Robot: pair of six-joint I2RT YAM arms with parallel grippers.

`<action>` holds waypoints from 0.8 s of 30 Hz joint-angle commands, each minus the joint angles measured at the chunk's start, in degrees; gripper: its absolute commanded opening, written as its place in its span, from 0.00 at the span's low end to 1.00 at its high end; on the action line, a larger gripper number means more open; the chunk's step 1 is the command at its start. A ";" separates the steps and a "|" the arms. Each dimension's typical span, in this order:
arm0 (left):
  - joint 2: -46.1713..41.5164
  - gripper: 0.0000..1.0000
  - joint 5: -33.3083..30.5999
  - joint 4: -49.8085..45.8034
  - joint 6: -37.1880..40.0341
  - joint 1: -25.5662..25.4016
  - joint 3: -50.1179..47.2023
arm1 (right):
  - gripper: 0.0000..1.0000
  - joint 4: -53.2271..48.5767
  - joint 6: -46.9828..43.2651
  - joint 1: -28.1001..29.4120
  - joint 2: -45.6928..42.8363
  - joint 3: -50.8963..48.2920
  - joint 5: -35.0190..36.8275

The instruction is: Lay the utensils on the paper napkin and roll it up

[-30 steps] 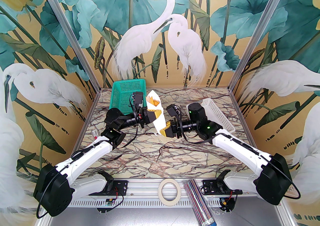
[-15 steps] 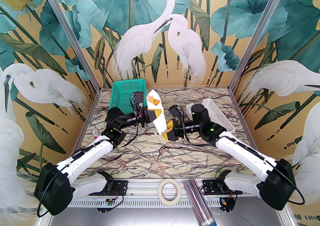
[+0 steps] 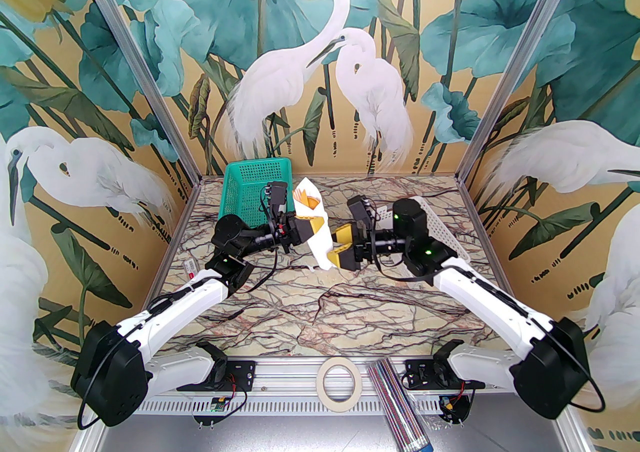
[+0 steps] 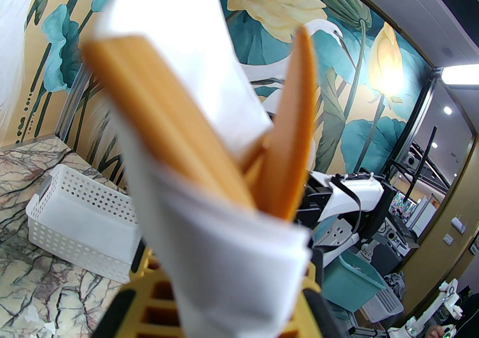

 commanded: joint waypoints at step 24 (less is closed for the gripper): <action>-3.99 0.49 -1.15 -8.08 0.47 3.77 2.15 | 0.00 3.78 3.68 0.36 5.24 2.92 -3.14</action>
